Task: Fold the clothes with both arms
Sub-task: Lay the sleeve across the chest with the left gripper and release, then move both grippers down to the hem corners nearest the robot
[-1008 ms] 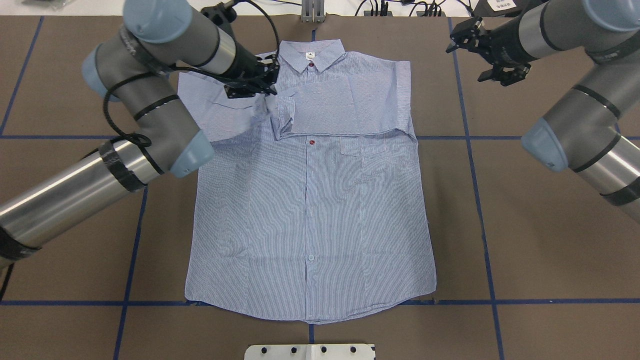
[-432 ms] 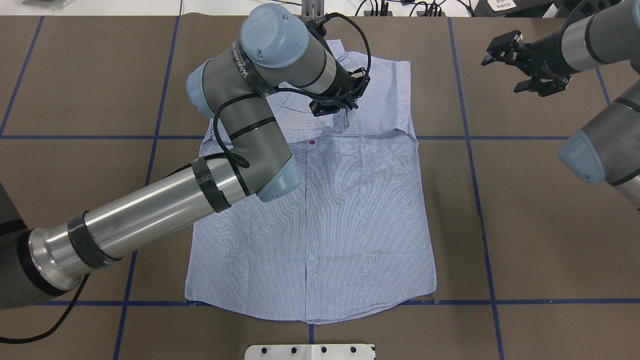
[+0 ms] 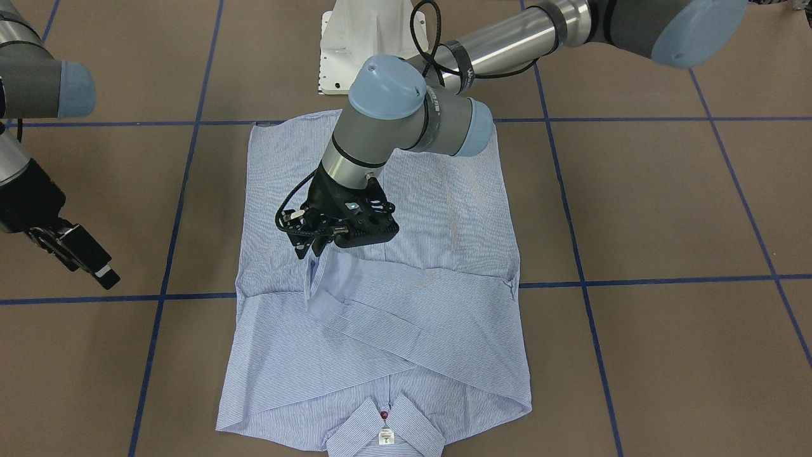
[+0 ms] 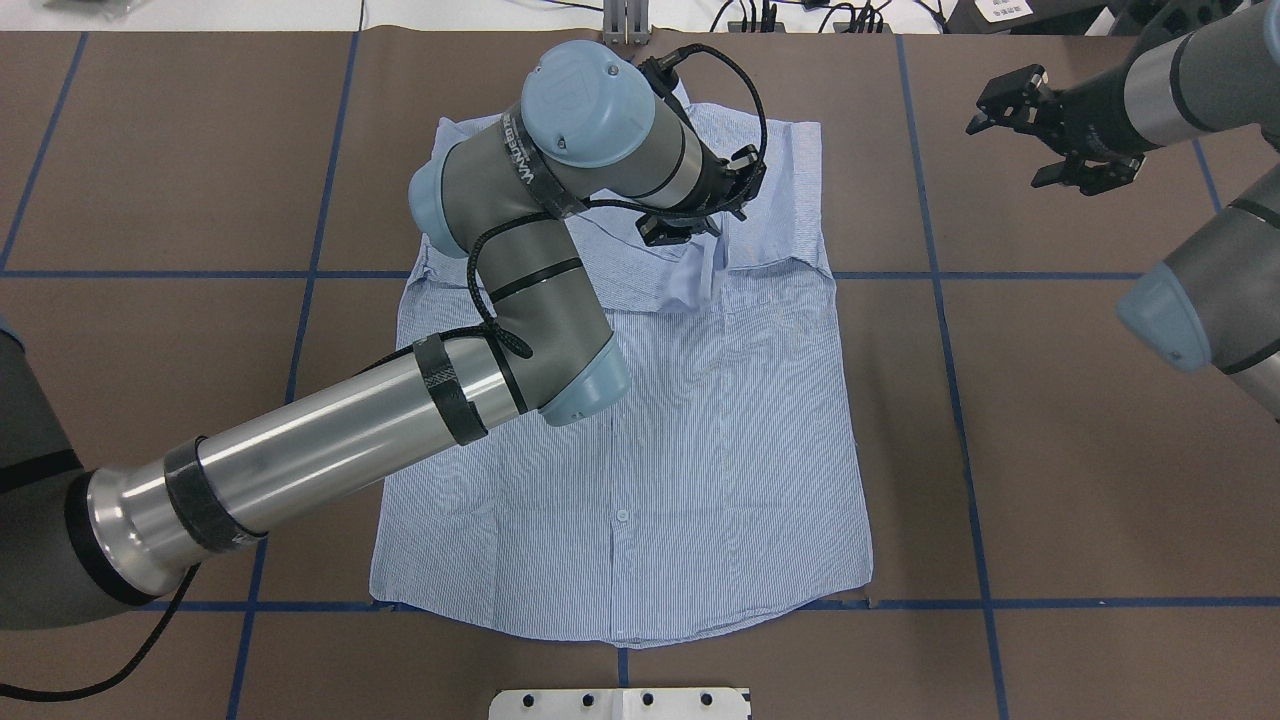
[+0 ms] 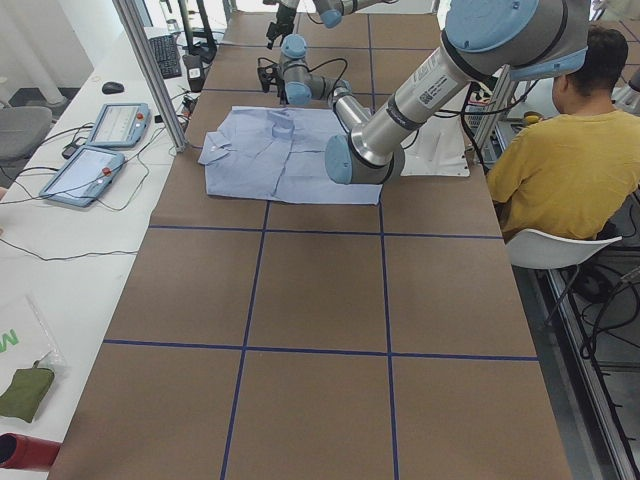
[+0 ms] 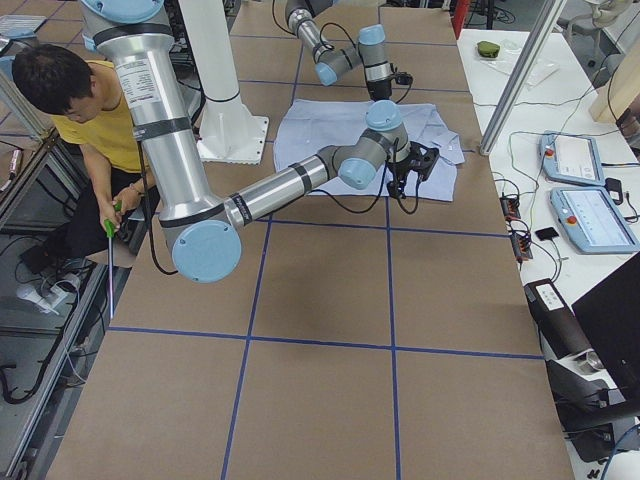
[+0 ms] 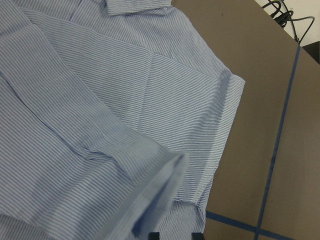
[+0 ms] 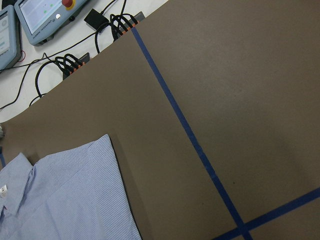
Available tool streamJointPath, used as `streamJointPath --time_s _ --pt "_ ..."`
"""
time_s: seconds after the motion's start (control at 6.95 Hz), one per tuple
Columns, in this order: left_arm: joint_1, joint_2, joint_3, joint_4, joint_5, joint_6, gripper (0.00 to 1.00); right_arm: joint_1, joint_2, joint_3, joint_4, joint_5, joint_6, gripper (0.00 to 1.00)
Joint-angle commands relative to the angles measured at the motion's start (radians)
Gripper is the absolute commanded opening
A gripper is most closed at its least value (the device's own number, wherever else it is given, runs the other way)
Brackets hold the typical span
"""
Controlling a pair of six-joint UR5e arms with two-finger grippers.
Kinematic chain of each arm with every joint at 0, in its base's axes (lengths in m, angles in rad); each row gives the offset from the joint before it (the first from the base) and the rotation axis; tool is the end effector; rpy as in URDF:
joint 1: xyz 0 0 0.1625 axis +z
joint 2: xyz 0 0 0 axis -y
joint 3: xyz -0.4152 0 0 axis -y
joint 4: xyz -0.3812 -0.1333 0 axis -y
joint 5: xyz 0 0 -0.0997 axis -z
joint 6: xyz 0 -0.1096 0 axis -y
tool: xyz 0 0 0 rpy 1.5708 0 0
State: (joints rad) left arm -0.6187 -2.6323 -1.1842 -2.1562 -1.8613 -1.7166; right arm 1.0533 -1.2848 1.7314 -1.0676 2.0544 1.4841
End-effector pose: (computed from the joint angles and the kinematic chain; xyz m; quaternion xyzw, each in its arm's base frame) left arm 0.5849 -0.5415 0.0639 0.0229 0.5942 -0.2191 0.7735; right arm -0.2242 -0.5603 0.3716 0.0603 -0.4887 0.3043 0.8154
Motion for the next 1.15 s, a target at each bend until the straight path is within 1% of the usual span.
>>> streamJointPath --time_s 0.0,0.14,0.29,0.43,0.58,0.72,0.86,1.01 --pt "0.0 -0.002 -0.036 0.009 0.01 -0.024 0.95 -0.006 0.005 0.01 0.0 -0.003 0.017 1.0" --pt "-0.001 0.047 -0.122 0.001 0.008 -0.056 0.95 -0.054 0.01 0.032 0.0 -0.013 0.062 1.0" --pt "-0.004 0.155 -0.279 -0.001 0.007 -0.057 0.94 -0.153 0.015 0.077 0.0 -0.104 0.188 1.0" --pt "-0.004 0.266 -0.407 -0.013 0.005 -0.049 0.84 -0.288 0.012 0.139 -0.026 -0.229 0.282 1.0" --pt "-0.004 0.314 -0.444 -0.025 0.007 -0.043 0.82 -0.405 0.012 0.227 -0.169 -0.305 0.332 1.0" --pt "-0.007 0.38 -0.507 -0.021 -0.001 -0.038 0.83 -0.523 0.004 0.322 -0.327 -0.398 0.429 1.0" --pt "-0.007 0.502 -0.608 -0.017 0.001 0.012 1.0 -0.641 -0.014 0.342 -0.354 -0.492 0.532 0.99" --pt "-0.009 0.532 -0.624 0.021 0.002 0.091 1.0 -0.786 -0.084 0.35 -0.354 -0.64 0.595 0.99"
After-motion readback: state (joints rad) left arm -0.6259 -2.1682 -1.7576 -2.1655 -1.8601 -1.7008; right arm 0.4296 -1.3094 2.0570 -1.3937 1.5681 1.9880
